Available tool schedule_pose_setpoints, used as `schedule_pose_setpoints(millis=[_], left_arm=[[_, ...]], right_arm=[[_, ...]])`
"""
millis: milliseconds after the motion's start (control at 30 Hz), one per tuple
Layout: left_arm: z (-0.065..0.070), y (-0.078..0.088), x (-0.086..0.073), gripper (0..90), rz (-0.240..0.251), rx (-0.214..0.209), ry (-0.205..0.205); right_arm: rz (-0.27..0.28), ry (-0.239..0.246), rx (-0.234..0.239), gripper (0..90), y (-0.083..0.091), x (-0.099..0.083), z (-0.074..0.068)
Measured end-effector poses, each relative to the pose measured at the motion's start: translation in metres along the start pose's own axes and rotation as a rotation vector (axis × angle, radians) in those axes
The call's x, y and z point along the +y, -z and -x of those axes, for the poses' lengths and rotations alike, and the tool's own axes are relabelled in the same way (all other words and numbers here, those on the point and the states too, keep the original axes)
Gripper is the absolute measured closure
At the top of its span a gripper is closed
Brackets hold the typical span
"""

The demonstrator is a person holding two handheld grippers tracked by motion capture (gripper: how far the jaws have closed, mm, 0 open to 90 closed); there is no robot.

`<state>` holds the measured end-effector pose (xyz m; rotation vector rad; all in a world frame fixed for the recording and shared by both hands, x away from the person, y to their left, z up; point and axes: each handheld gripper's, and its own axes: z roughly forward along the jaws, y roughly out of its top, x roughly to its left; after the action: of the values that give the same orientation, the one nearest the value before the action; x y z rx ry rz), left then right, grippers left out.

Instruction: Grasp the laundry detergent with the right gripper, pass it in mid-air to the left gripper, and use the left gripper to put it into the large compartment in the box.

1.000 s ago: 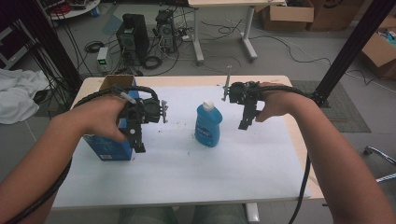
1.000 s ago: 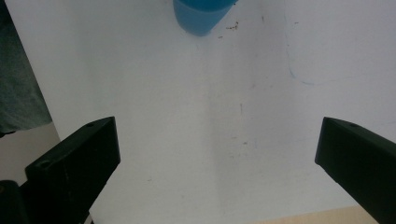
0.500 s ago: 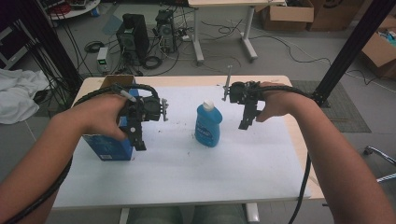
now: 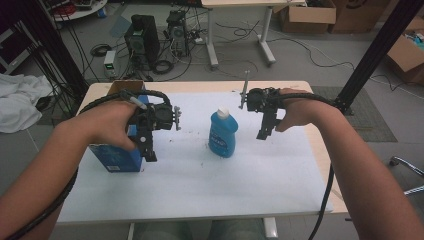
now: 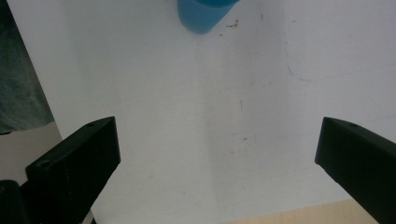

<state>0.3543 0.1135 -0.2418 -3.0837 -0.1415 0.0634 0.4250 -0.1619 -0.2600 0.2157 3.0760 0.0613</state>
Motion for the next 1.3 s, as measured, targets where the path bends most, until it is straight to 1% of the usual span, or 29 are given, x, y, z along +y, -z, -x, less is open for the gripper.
schedule_pose_setpoints(millis=[133,267,333,400,467,600,633,733,800,900,1033,1200,1267,1300], left_arm=[[0.0,-0.001,0.001,0.1,0.01,-0.002,0.0],[0.0,-0.004,0.001,0.1,0.009,-0.005,0.003],[0.0,-0.004,0.0,0.1,0.01,-0.006,0.007],[-0.001,-0.004,0.0,0.1,0.0,-0.002,0.002],[-0.002,-0.002,-0.001,0.1,0.001,-0.003,0.004],[-0.002,-0.002,-0.003,0.1,0.01,0.0,0.006],[-0.002,-0.002,-0.003,0.1,0.005,-0.003,0.007],[-0.001,-0.004,-0.003,0.1,0.004,-0.006,0.008],[0.0,-0.005,-0.004,0.1,0.009,-0.005,0.007],[0.0,-0.005,-0.004,0.1,0.008,-0.004,0.006],[0.0,-0.003,-0.002,0.1,0.007,0.001,-0.003],[0.0,-0.001,-0.001,0.1,0.017,0.005,-0.009],[-0.001,-0.001,-0.001,0.1,0.017,0.006,-0.011],[0.0,-0.002,-0.001,0.1,0.025,0.004,-0.006]], right_arm=[[-0.005,-0.005,0.003,0.0,-0.003,0.0,0.0],[-0.003,-0.005,0.001,0.0,-0.004,0.0,0.001],[0.005,-0.007,-0.001,0.0,-0.004,0.0,0.001],[0.018,-0.01,-0.001,0.0,-0.003,-0.001,0.002],[0.045,-0.018,0.008,0.0,0.0,-0.003,0.003],[0.13,-0.031,0.023,0.0,0.007,-0.008,0.005],[0.155,-0.036,0.024,0.0,0.009,-0.01,0.005],[0.24,-0.045,0.036,0.0,0.012,-0.015,0.005],[0.296,-0.063,0.034,0.0,0.014,-0.019,0.005],[0.389,-0.092,0.018,0.0,0.016,-0.028,0.005],[0.512,-0.14,-0.016,0.0,0.017,-0.041,0.005],[0.656,-0.196,-0.057,0.0,0.015,-0.062,0.0],[0.712,-0.221,-0.069,0.0,0.012,-0.071,-0.003],[0.735,-0.23,-0.08,0.0,0.01,-0.075,-0.004]])
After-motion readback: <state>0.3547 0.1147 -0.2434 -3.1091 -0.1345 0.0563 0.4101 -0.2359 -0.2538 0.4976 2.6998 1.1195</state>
